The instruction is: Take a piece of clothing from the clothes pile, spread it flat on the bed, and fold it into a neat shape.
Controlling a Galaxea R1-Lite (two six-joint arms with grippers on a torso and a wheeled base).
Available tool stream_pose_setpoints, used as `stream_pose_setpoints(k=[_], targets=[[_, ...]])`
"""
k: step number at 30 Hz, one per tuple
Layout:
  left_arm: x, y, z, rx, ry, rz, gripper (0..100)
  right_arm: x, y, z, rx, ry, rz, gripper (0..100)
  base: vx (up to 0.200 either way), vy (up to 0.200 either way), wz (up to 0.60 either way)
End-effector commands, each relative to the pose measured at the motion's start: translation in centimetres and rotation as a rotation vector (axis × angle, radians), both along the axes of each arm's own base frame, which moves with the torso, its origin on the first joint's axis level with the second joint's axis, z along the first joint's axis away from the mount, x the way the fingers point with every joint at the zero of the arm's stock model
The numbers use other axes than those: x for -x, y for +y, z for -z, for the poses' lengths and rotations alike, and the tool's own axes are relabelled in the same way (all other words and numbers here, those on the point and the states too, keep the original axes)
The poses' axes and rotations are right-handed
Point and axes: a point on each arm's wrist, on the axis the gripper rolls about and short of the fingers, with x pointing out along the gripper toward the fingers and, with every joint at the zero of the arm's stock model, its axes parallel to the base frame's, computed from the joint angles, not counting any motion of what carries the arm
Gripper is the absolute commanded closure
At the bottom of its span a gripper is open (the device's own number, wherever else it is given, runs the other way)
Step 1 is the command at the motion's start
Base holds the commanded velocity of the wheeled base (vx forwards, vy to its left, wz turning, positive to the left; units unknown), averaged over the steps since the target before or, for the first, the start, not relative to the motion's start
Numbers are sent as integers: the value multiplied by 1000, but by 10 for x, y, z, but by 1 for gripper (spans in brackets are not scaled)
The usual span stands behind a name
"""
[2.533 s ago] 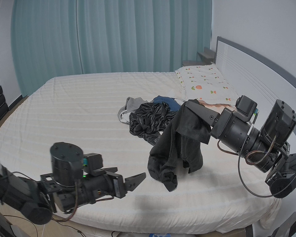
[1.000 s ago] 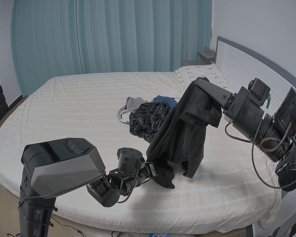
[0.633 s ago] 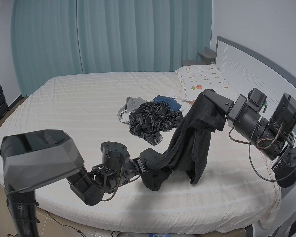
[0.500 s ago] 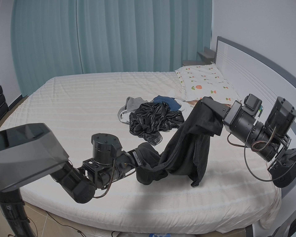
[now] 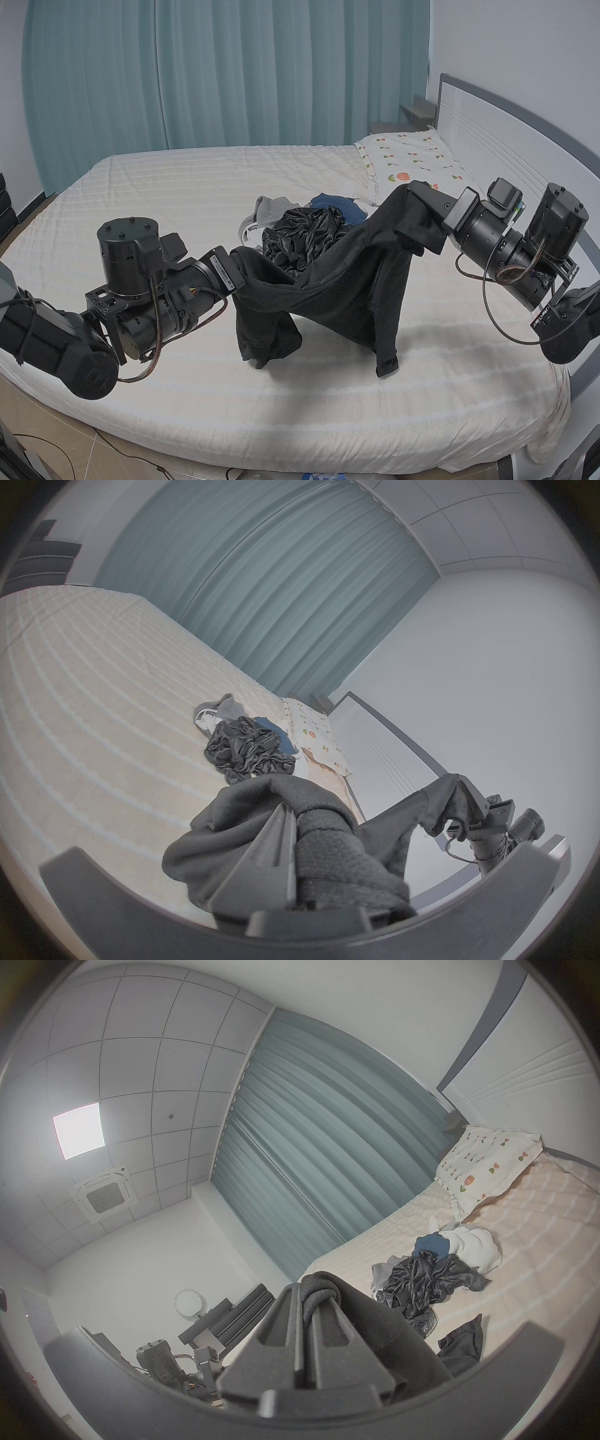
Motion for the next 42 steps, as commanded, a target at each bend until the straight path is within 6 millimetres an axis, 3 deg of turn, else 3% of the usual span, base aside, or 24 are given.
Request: stream_pose_setpoints(k=[1,12,23,42], targets=[[-3,-4,28,-2,105,-5,100,5,-5,44,63,147,-14,100,0,0,0],[7,-14,42,25,179,12,100,1,-6,74,45,284,-11,100,-164,0,0],[5,-13,38,78,148,-26,100,2,-5,74,39,288,-11,100,0,0,0],[3,-10,32,89,120,-65,100,-1,9,65,35,247,24,100,0,200,0]])
